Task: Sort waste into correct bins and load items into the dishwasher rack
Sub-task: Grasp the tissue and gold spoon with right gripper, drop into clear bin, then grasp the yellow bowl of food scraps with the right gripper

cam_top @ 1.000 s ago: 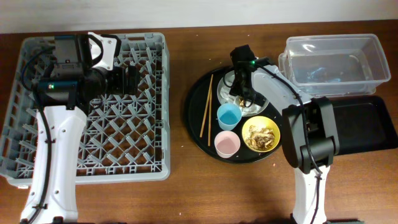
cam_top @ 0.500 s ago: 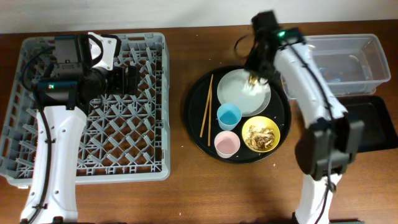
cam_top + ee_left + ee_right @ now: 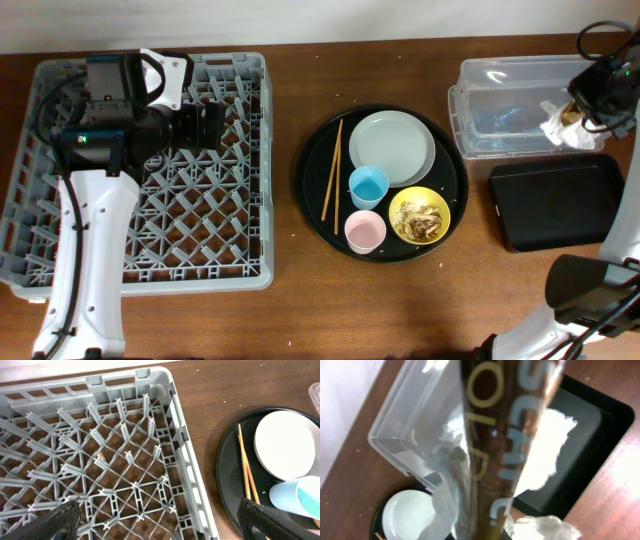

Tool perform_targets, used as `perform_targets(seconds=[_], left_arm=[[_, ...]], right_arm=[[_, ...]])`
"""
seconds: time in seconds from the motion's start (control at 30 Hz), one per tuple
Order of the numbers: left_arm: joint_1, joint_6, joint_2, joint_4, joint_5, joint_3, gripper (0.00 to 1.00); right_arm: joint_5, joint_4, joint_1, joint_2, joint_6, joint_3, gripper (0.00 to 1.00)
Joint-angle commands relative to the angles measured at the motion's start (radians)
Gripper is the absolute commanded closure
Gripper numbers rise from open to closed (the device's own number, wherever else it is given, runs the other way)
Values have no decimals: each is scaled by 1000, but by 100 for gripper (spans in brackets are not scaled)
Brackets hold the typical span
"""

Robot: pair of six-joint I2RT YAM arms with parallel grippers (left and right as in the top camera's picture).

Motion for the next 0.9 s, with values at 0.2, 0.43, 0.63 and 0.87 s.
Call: perform_targets(seconds=[0.2,0.43,0.63,0.87], left_arm=[[3,16,7,25,1,21,1],[3,16,7,26,1,21,1],[3,16,7,27,1,21,1],[3,16,7,-12,1,21,1]], right_arm=[[64,485,32,306,125,11,96],[8,507,35,311,-59,52,2],[-229,93,177,123,-377,198,3],[-104,-223,441,121,-387,88,16]])
